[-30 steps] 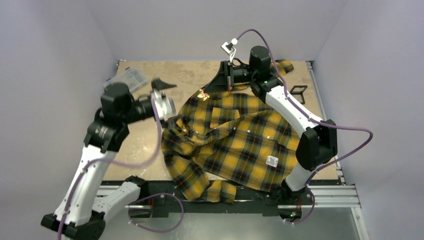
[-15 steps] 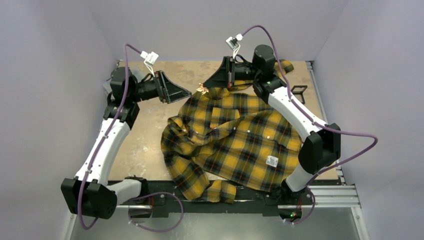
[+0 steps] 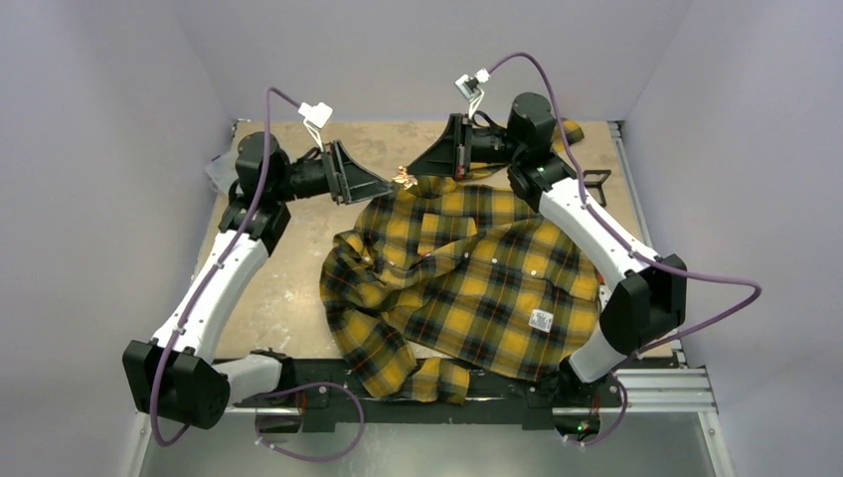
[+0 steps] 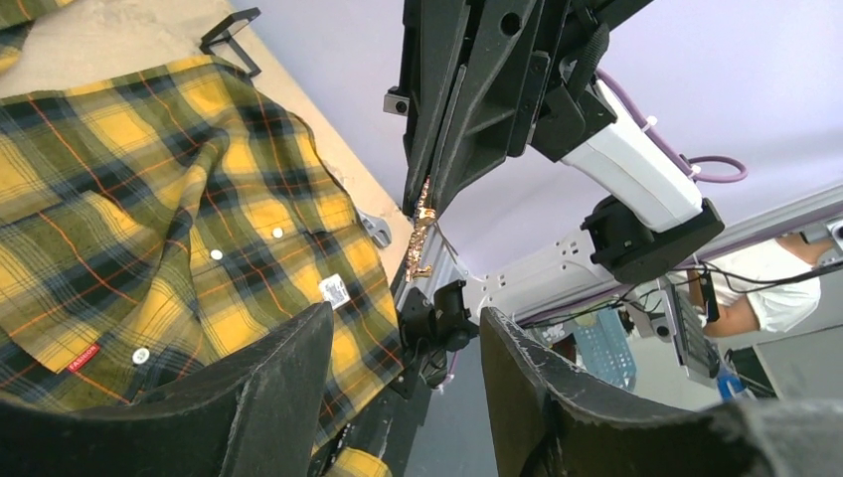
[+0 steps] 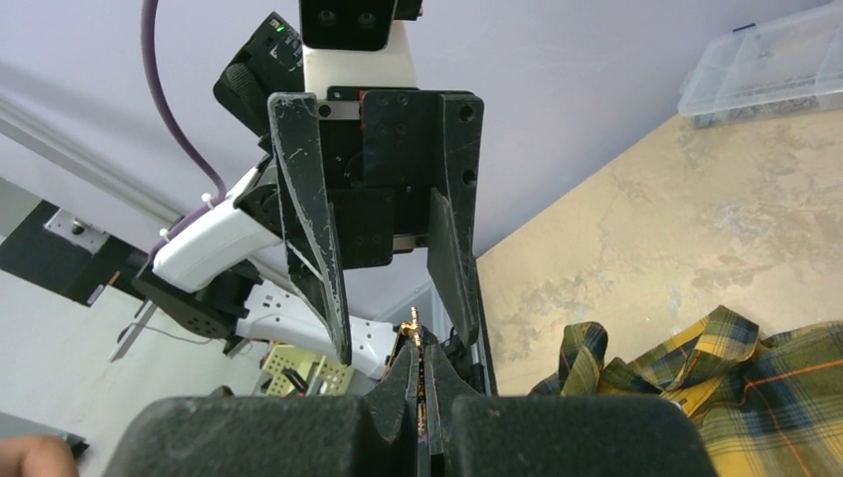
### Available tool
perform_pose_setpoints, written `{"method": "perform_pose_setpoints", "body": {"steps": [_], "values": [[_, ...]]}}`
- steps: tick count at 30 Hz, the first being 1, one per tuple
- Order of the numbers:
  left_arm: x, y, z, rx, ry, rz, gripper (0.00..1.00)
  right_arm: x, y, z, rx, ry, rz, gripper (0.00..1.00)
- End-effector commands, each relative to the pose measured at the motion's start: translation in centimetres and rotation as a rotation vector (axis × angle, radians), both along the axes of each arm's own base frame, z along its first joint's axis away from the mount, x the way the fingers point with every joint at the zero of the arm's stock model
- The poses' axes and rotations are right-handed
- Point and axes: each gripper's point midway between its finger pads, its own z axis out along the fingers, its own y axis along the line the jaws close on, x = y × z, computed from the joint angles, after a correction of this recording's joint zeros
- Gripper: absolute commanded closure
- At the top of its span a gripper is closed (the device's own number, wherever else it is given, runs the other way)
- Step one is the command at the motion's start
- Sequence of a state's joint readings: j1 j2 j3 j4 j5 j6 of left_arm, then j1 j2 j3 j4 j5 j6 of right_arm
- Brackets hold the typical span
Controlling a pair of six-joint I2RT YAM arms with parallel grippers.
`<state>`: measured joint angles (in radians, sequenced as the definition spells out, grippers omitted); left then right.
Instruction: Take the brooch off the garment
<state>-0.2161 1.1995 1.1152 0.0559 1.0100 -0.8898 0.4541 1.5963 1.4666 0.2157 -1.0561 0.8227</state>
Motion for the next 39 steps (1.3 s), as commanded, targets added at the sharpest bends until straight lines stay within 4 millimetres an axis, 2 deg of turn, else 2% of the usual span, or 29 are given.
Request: {"method": "perform_pose_setpoints", "body": {"steps": [1,5,12,24,27,37,39], "values": [[0.3,-0.5,2.0,-0.012,-0.080,0.003,0.45,-1.0,-0.5,1.6,0.021,-0.041,-0.014,1.00],[0.7,-0.8,2.7,-0.022,-0.097,0.003,0.46,-1.3,-0.7,1.1,0.009,-0.035,-0.016,1.00],[0.1,-2.3,3.5,-0.022,-0.117,-0.036,0.47,-1.4,-0.8,0.7,0.004,-0.013,-0.026,1.00],[0.7,-2.9,2.9,-0.011,-0.103,-0.030,0.70,-1.9,-0.9,0.9,0.018,-0.006,-0.005,1.00],[0.7,-3.0,2.5,0.004,-0.100,-0.027,0.74,-1.9,-0.8,0.9,0.019,-0.001,-0.004,1.00],[0.9,-2.5,1.2,0.072,-0.099,0.011,0.72,-1.6,-0.7,1.1,0.022,0.004,-0.004,1.00],[1.1,-2.4,1.0,0.086,-0.098,0.026,0.74,-1.6,-0.6,1.1,0.021,0.004,-0.003,1.00]]}}
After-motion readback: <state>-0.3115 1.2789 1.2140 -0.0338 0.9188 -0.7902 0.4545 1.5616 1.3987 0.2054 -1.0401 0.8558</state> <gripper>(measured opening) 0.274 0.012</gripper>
